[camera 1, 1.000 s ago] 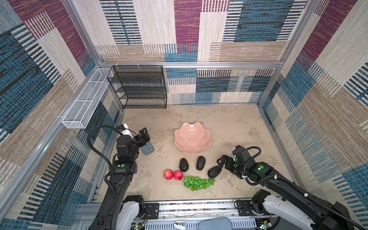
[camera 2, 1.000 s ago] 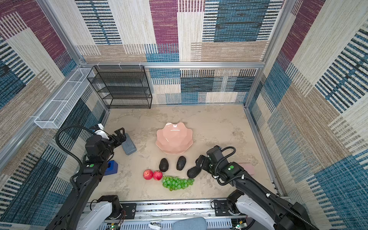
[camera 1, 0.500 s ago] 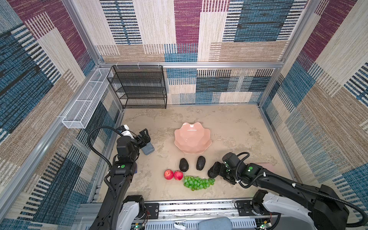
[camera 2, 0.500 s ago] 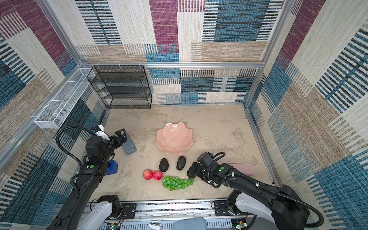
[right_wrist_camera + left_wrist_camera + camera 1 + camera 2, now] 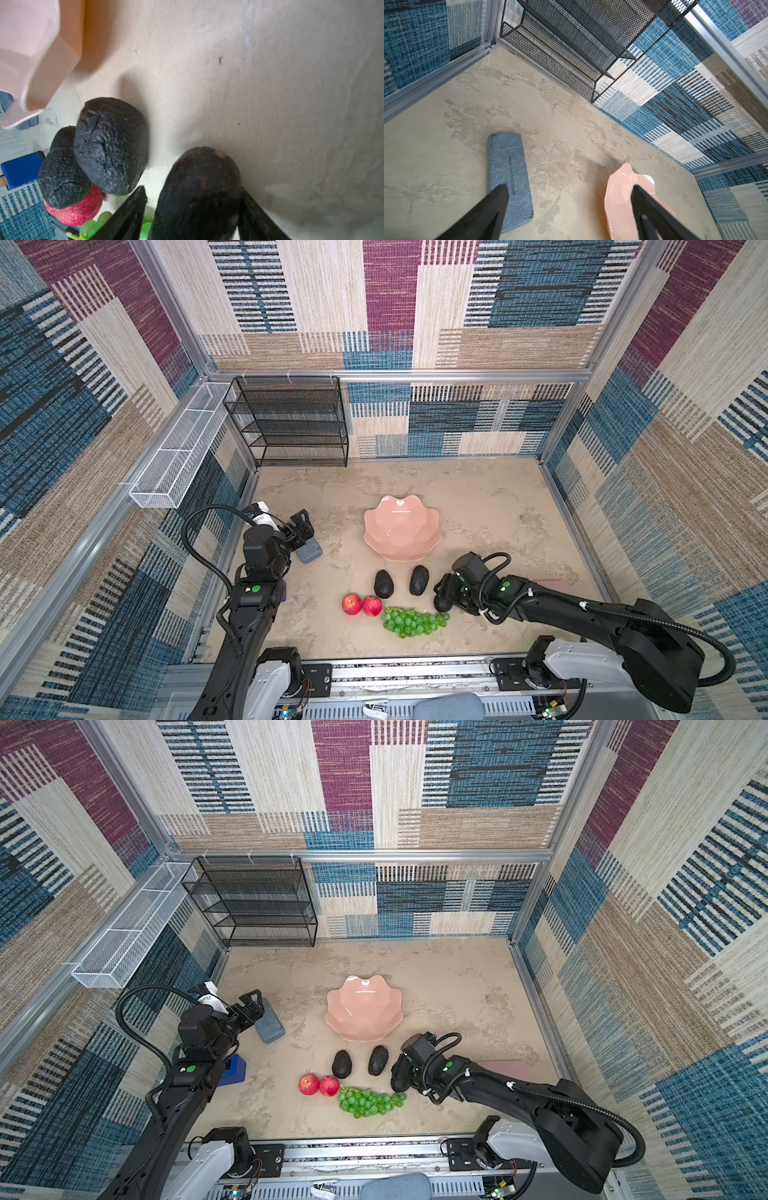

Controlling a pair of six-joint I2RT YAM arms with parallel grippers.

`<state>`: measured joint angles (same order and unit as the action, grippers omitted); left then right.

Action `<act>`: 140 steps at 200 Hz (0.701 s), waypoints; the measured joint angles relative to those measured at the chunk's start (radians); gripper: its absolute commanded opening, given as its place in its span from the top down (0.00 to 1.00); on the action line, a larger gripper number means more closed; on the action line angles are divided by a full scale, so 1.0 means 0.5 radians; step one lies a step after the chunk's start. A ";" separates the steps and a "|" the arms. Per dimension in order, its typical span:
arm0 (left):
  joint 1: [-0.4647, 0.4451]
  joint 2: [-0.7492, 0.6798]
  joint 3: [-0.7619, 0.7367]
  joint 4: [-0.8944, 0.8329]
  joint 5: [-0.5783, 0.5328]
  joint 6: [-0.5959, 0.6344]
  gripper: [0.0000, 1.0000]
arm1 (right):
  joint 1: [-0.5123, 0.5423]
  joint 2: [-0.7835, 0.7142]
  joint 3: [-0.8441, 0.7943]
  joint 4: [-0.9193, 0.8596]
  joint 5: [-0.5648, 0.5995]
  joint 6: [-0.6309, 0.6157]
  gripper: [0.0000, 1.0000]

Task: Place and organize the fake fruits in the fruit bowl
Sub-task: 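Reach the right gripper to the avocado nearest it and grasp it, then carry the avocado into the pink bowl with the right gripper and release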

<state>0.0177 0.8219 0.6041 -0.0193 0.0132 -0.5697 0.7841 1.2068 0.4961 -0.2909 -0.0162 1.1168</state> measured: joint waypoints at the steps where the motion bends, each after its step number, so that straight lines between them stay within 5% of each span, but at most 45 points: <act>1: 0.000 0.000 -0.001 0.001 0.000 0.000 0.05 | 0.000 0.000 0.000 0.000 0.005 -0.002 0.43; 82: 0.002 0.020 -0.019 -0.009 -0.012 -0.013 0.05 | -0.001 -0.262 0.431 -0.239 0.591 -0.396 0.54; 140: 0.001 0.033 0.115 -0.298 0.135 -0.041 0.08 | -0.002 0.495 1.205 -0.050 0.629 -1.086 0.54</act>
<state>0.0181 0.8383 0.6617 -0.1684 0.0807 -0.5903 0.7830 1.4544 1.0985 -0.3161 0.2985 0.5739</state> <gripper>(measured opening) 0.928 0.515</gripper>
